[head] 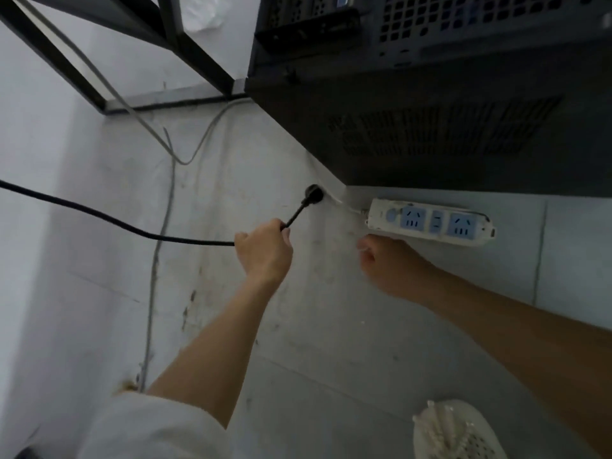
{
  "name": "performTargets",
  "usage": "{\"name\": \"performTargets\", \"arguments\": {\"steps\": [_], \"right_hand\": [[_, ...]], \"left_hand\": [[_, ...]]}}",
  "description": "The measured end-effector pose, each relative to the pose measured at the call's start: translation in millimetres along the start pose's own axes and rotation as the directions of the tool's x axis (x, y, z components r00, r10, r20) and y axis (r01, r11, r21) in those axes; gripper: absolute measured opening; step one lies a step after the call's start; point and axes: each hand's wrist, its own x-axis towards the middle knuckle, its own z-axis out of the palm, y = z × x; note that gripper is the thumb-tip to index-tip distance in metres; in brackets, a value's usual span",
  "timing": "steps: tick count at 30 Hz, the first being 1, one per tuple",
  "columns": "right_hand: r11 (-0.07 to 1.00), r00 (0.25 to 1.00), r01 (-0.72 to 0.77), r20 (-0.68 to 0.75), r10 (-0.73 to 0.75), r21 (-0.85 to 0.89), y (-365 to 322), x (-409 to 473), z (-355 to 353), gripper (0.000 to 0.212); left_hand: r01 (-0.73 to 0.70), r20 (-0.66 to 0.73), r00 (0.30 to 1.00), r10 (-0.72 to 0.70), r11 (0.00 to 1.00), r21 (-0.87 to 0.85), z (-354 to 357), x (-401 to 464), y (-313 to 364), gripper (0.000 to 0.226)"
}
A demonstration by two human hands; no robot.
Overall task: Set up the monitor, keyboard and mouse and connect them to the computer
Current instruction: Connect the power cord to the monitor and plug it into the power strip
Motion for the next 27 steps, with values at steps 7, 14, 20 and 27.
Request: {"name": "performTargets", "arguments": {"steps": [7, 14, 20, 27], "right_hand": [[0.443, 0.92, -0.289, 0.117, 0.375, 0.849, 20, 5, -10, 0.02], [0.34, 0.908, -0.354, 0.233, 0.349, 0.871, 17, 8, -21, 0.026], [0.149, 0.876, -0.349, 0.266, 0.403, 0.925, 22, 4, -16, 0.012], [0.289, 0.881, -0.176, 0.02, 0.472, 0.941, 38, 3, -41, 0.025]], "left_hand": [[-0.329, -0.42, 0.856, 0.302, 0.944, 0.008, 20, -69, 38, 0.027], [-0.345, -0.549, 0.769, 0.326, 0.936, 0.072, 25, -98, 46, 0.016], [-0.445, -0.613, 0.7, 0.366, 0.895, 0.026, 28, -111, 54, 0.019], [-0.46, -0.548, 0.776, 0.313, 0.875, -0.151, 54, -122, 68, 0.033]]}}
